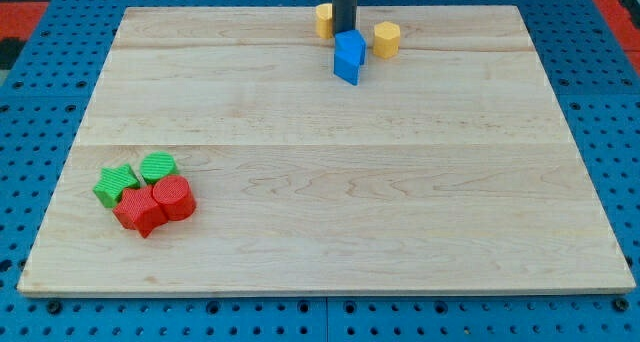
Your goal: Touch the bottom of yellow hexagon
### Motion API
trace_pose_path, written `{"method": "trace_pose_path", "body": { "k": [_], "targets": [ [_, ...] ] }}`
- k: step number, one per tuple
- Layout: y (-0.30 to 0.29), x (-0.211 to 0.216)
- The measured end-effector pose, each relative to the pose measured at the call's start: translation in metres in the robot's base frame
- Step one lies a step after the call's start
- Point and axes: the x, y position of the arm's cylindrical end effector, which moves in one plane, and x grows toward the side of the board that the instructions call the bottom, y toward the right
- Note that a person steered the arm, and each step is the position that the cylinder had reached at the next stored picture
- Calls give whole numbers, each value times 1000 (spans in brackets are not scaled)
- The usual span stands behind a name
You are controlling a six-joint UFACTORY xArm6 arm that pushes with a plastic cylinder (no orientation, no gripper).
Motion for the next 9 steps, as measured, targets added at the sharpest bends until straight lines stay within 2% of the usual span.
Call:
{"method": "trace_pose_path", "body": {
  "k": [1, 2, 6, 8, 9],
  "targets": [
    [-19, -18],
    [-16, -56],
    [16, -57],
    [85, -49],
    [21, -39]
  ]
}}
